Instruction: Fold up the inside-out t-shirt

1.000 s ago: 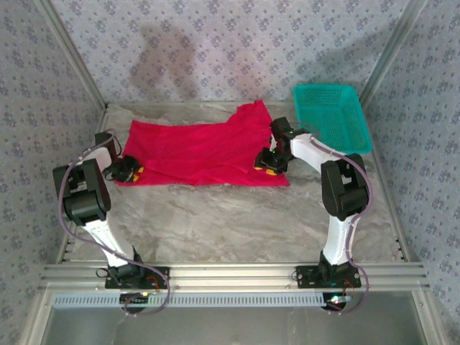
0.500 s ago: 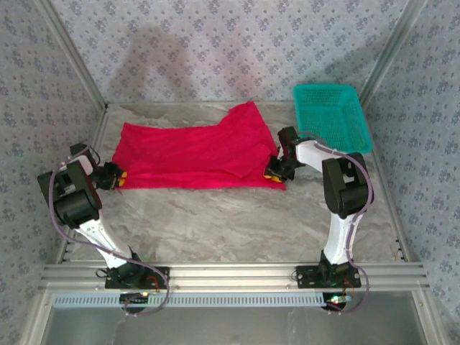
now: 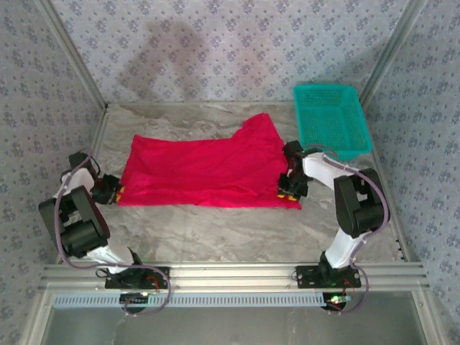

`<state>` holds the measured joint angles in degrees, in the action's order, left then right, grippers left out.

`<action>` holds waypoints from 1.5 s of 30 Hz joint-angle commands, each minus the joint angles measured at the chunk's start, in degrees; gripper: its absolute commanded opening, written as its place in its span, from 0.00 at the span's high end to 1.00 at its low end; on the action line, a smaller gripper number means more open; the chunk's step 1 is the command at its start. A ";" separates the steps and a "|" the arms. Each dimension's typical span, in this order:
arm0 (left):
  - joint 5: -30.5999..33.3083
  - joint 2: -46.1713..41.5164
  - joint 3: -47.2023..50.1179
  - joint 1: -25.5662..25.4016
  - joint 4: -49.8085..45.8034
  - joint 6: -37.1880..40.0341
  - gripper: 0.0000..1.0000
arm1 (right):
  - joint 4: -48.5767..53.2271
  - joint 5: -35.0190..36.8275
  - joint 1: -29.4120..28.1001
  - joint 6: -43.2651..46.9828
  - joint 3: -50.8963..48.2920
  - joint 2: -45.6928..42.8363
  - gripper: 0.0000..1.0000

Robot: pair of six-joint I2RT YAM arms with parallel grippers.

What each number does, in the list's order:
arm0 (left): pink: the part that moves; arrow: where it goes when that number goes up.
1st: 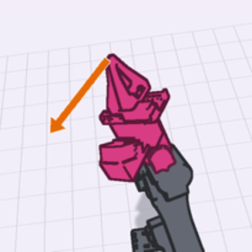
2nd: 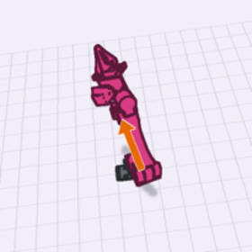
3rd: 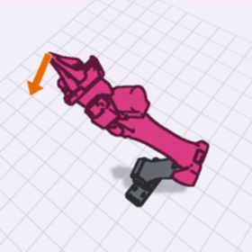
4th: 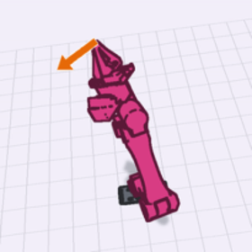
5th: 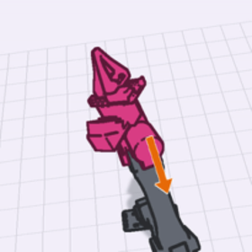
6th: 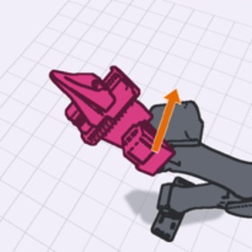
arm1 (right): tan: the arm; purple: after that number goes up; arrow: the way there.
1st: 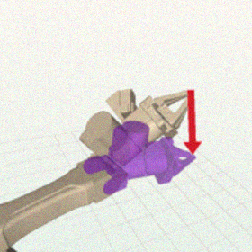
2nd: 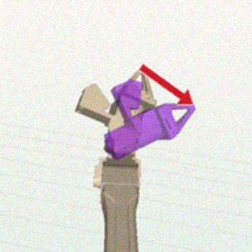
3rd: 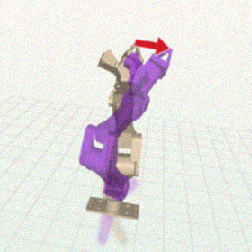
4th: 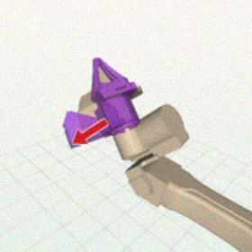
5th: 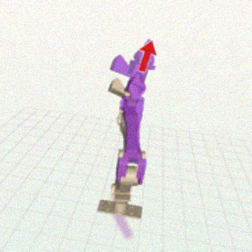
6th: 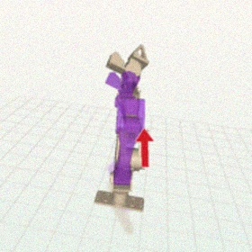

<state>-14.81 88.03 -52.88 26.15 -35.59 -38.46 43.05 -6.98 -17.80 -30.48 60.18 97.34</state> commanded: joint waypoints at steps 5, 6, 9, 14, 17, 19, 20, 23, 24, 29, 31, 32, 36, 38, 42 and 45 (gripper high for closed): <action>5.79 -4.96 -4.06 -9.14 -1.95 0.80 0.77 | -0.26 -0.41 -8.82 -0.04 3.98 -7.01 0.56; 6.37 -5.10 -4.07 -10.94 -1.17 0.38 0.77 | -1.63 -1.06 -10.34 -0.38 4.14 -6.46 0.52; 7.05 -4.00 -3.90 -14.82 0.38 -0.56 0.77 | -3.12 -0.99 -13.70 -1.44 5.68 -3.13 0.48; 6.81 -1.13 -3.85 -16.25 0.38 -0.23 0.77 | -5.00 0.12 -16.89 -2.65 7.62 3.25 0.47; 6.75 -0.96 -3.49 -16.31 0.61 0.04 0.78 | -5.76 0.38 -17.31 -3.09 9.62 5.82 0.48; 6.73 -1.10 -3.47 -16.34 0.75 0.03 0.77 | -6.04 0.87 -17.35 -3.10 10.48 6.98 0.49; 6.72 -1.09 -3.46 -16.32 0.73 0.05 0.78 | -5.89 1.22 -17.27 -2.96 10.92 7.64 0.51; 6.81 -0.95 -3.84 -16.35 0.55 0.27 0.78 | -4.72 2.00 -16.84 -2.40 12.75 9.06 0.71; 6.83 -1.00 -3.97 -16.35 0.39 0.38 0.78 | -4.15 2.39 -16.74 -2.16 13.53 9.25 0.78; 6.90 -1.02 -4.16 -16.37 0.38 0.65 0.79 | 0.87 6.92 -17.18 -0.25 20.11 10.06 0.93; 6.84 -0.76 -4.42 -16.32 0.39 0.58 0.80 | 3.86 8.84 -17.35 0.92 24.62 12.16 0.93; 6.69 -0.67 -4.50 -16.32 0.46 0.60 0.80 | 5.11 9.15 -17.35 2.36 27.02 13.75 0.93; 6.59 -0.22 -4.60 -16.33 0.13 1.09 0.80 | 11.25 13.18 -17.35 7.48 40.58 23.33 0.90; 6.96 -0.23 -4.30 -16.40 -0.04 1.28 0.80 | 13.50 13.96 -17.44 8.87 47.67 27.62 0.86; 6.23 0.37 -3.24 -16.36 1.39 1.10 0.80 | 13.89 14.01 -17.86 9.95 55.88 30.80 0.75; 6.26 1.82 -3.77 -16.32 1.60 1.45 0.80 | 13.92 14.05 -18.27 8.75 53.90 28.29 0.56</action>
<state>-8.29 88.36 -55.79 9.78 -34.20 -37.98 53.06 5.37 -35.31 -22.41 113.38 128.01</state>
